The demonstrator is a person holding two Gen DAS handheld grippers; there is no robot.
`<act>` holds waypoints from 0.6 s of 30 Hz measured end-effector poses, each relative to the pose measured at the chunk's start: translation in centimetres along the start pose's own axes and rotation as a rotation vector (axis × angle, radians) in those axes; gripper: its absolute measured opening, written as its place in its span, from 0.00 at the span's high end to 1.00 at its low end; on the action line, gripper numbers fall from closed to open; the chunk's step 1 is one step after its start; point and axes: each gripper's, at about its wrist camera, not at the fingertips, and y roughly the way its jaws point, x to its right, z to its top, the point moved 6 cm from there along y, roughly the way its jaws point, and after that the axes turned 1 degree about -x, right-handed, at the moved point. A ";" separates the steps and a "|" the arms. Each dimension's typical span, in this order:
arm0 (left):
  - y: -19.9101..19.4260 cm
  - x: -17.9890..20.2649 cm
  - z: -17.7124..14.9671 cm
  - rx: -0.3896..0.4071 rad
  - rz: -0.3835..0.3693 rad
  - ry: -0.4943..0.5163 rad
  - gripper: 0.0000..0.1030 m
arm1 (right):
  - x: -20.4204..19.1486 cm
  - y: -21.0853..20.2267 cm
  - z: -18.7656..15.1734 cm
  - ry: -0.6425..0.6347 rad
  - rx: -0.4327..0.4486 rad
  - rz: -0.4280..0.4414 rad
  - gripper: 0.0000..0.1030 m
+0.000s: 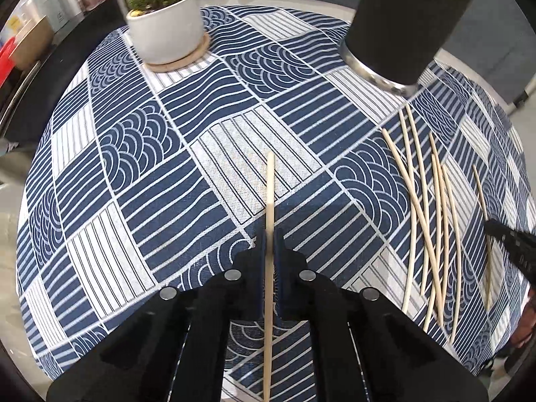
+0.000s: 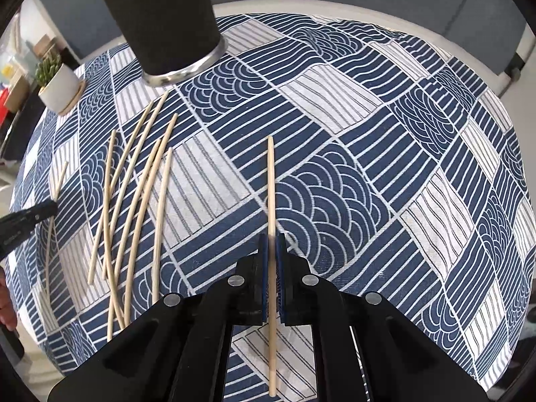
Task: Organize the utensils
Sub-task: 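Grasp a stick with the right gripper while the left gripper grasps another, then lift both sticks over the black cup and lower them inside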
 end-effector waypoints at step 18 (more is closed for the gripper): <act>-1.9 -2.4 2.0 -0.013 -0.144 0.047 0.95 | 0.7 -6.7 2.6 0.125 0.227 0.128 0.96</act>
